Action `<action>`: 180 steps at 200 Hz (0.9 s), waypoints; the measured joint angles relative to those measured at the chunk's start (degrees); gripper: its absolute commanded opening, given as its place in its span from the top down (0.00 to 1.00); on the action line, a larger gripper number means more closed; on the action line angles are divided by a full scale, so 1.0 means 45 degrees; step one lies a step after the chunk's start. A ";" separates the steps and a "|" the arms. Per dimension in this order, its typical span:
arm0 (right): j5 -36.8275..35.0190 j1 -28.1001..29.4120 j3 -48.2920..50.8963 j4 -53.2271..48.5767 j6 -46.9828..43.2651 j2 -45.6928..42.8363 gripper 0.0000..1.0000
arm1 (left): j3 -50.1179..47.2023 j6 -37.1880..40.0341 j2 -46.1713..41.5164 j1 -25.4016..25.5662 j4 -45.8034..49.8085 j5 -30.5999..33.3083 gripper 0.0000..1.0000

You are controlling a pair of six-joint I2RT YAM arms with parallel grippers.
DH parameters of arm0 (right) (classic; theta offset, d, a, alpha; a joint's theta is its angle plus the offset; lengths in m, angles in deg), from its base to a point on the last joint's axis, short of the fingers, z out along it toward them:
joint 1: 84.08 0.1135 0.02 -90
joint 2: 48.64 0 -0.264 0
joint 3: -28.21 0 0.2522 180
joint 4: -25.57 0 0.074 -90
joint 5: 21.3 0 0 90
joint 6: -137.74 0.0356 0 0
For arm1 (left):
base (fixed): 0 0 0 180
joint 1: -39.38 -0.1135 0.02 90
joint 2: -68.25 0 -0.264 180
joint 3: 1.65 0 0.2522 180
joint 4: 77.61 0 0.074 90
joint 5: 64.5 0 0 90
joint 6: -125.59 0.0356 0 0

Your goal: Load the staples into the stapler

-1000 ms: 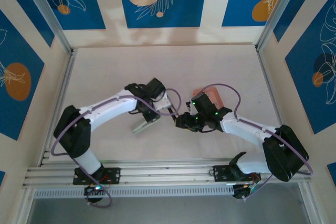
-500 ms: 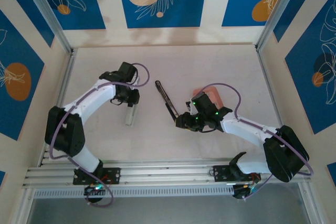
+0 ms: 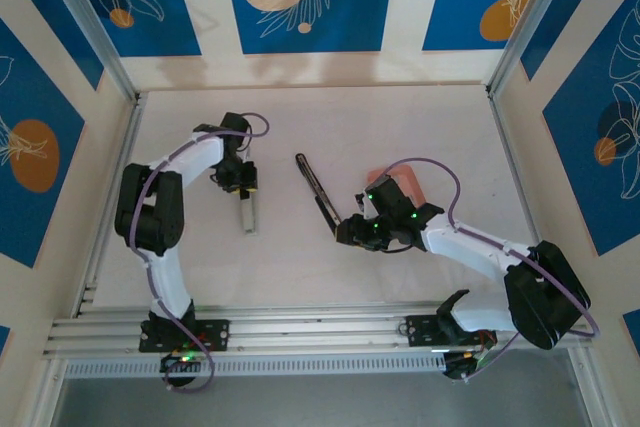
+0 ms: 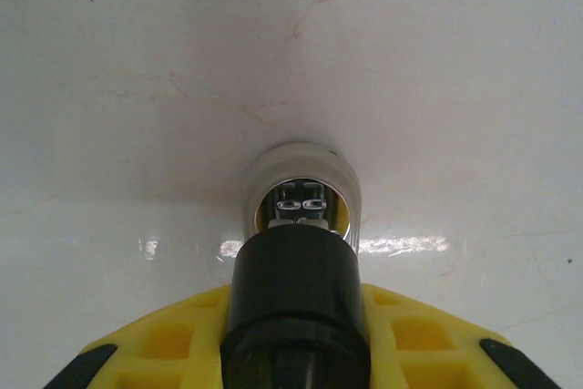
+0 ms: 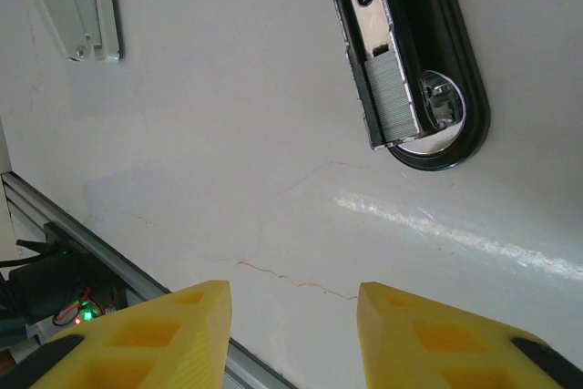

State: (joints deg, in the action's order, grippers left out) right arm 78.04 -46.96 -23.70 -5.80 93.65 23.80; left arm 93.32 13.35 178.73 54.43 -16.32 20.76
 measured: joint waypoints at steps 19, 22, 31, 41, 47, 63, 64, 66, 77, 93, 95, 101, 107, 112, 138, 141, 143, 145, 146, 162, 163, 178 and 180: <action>-0.0044 0.0000 0.0000 -0.0029 -0.0005 -0.0005 0.58 | 0.0049 -0.0053 0.0019 -0.0010 0.0024 -0.0092 0.74; -0.0053 0.0000 0.0000 -0.0034 -0.0010 -0.0005 0.58 | 0.0063 -0.0063 0.0029 -0.0010 0.0019 -0.0117 0.73; -0.0073 0.0000 -0.0010 -0.0068 -0.0049 -0.0005 0.58 | 0.0112 -0.0083 0.0058 -0.0015 0.0034 -0.0180 0.66; -0.0092 0.0000 -0.0029 -0.0146 -0.0097 -0.0019 0.58 | 0.0151 -0.0063 0.0063 -0.0015 0.0063 -0.0228 0.56; -0.0097 0.0000 -0.0044 -0.0214 -0.0107 -0.0049 0.58 | 0.0185 -0.0102 0.0058 -0.0015 0.0078 -0.0272 0.50; -0.0160 0.0000 -0.0165 -0.0442 -0.0194 -0.0160 0.57 | 0.0228 -0.0189 -0.0039 -0.0015 0.0058 -0.0311 0.39; -0.0180 0.0000 -0.0180 -0.0471 -0.0189 -0.0170 0.57 | 0.0228 -0.0272 -0.0049 -0.0015 0.0058 -0.0316 0.39; -0.0204 0.0000 -0.0209 -0.0500 -0.0194 -0.0175 0.57 | 0.0228 -0.0296 -0.0073 -0.0015 0.0073 -0.0321 0.38; -0.0296 0.0000 -0.0364 -0.0636 -0.0243 -0.0228 0.57 | 0.0170 -0.0345 -0.0408 -0.0015 0.0039 -0.0340 0.31; -0.0398 0.0000 -0.0627 -0.0811 -0.0291 -0.0257 0.57 | -0.0102 -0.0466 -0.1273 -0.0015 -0.0078 -0.0413 0.25; -0.0418 0.0000 -0.0665 -0.0826 -0.0301 -0.0262 0.57 | -0.0151 -0.0447 -0.1433 -0.0015 -0.0092 -0.0442 0.24; -0.0432 0.0005 -0.0753 -0.0879 -0.0335 -0.0272 0.57 | -0.0325 -0.0559 -0.1909 -0.0015 -0.0185 -0.0515 0.20; -0.0466 0.0005 -0.0826 -0.0928 -0.0345 -0.0296 0.57 | -0.0525 -0.0690 -0.2336 -0.0019 -0.0340 -0.0578 0.18; -0.0481 0.0005 -0.0879 -0.0971 -0.0359 -0.0316 0.57 | -0.0758 -0.0777 -0.2793 -0.0019 -0.0520 -0.0695 0.17; -0.0675 0.0005 -0.1243 -0.1180 -0.0631 -0.0335 0.57 | -0.2176 -0.1234 -0.4843 -0.0034 -0.1661 -0.1287 0.12; -0.0704 0.0005 -0.1302 -0.1229 -0.0665 -0.0330 0.57 | -0.2351 -0.1316 -0.5032 -0.0034 -0.1787 -0.1331 0.11; -0.0719 0.0005 -0.1355 -0.1273 -0.0729 -0.0321 0.57 | -0.2467 -0.1311 -0.5168 -0.0034 -0.1880 -0.1389 0.11; -0.0738 0.0005 -0.1423 -0.1336 -0.0767 -0.0306 0.57 | -0.2589 -0.1345 -0.5280 -0.0034 -0.1996 -0.1423 0.10; -0.0748 0.0005 -0.1443 -0.1345 -0.0767 -0.0306 0.57 | -0.2633 -0.1365 -0.5319 -0.0034 -0.2025 -0.1433 0.10; -0.0903 -0.0010 -0.2098 -0.1656 -0.1151 -0.0029 0.57 | -0.3449 -0.1496 -0.6047 -0.0034 -0.2667 -0.1749 0.07; -0.0918 -0.0015 -0.2161 -0.1690 -0.1214 0.0015 0.57 | -0.3507 -0.1491 -0.6096 -0.0034 -0.2720 -0.1768 0.06; -0.1054 -0.0049 -0.3026 -0.1987 -0.1685 0.0544 0.57 | -0.4036 -0.1530 -0.6455 -0.0034 -0.3138 -0.1953 0.03; -0.1064 -0.0063 -0.3177 -0.2011 -0.1724 0.0646 0.57 | -0.4095 -0.1564 -0.6494 -0.0034 -0.3191 -0.1962 0.03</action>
State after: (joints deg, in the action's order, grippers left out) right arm 73.26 -47.24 -38.00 -14.85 85.90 26.71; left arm 74.90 6.32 149.50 54.27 -30.68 11.93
